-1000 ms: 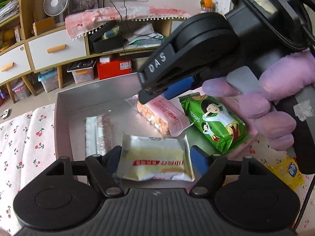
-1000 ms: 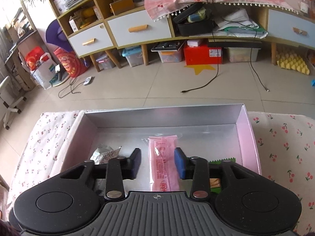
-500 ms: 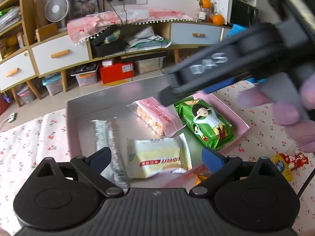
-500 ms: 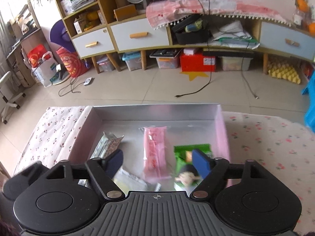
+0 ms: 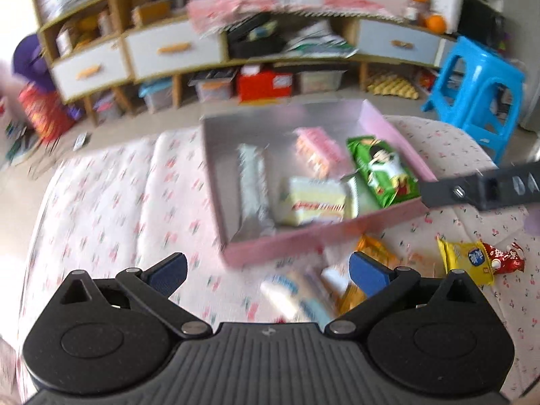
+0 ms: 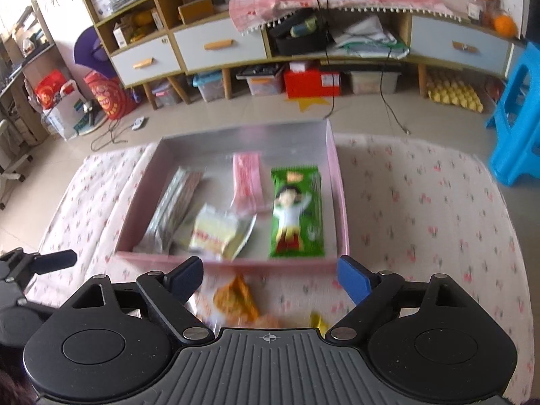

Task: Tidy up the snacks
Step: 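Grasp the white milk stick with the left tool while the right tool grasps another milk stick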

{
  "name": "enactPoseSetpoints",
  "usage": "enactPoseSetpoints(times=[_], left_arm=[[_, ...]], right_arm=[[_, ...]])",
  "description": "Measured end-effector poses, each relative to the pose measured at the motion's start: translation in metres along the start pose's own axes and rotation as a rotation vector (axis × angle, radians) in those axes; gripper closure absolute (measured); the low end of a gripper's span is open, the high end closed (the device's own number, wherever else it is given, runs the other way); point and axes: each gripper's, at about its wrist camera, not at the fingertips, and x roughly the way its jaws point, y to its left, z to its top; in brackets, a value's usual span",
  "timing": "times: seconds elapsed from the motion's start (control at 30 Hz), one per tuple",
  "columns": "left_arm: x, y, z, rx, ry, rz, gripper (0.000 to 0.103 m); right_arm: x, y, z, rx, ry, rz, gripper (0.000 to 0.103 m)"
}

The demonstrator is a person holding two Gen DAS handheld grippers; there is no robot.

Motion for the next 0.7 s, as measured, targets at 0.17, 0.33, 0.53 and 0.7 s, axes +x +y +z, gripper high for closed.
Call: enactPoseSetpoints(times=[0.17, 0.33, 0.53, 0.7], left_arm=[[-0.01, 0.015, -0.016, -0.153, 0.05, -0.011, 0.004], [-0.01, 0.02, -0.024, -0.238, 0.04, -0.06, 0.02], [-0.003, 0.029, -0.027, -0.354, 0.044, -0.167, 0.047], [0.013, 0.029, -0.028, -0.413, 0.087, -0.246, 0.06]], right_arm=[[-0.007, 0.008, -0.023, 0.021, 0.027, 0.009, 0.015], [-0.004, 0.012, -0.048, 0.053, 0.027, 0.067, 0.015], [0.006, 0.011, -0.058, 0.119, 0.073, 0.096, 0.017], [0.008, 0.012, -0.061, 0.152, 0.096, 0.137, 0.04]])
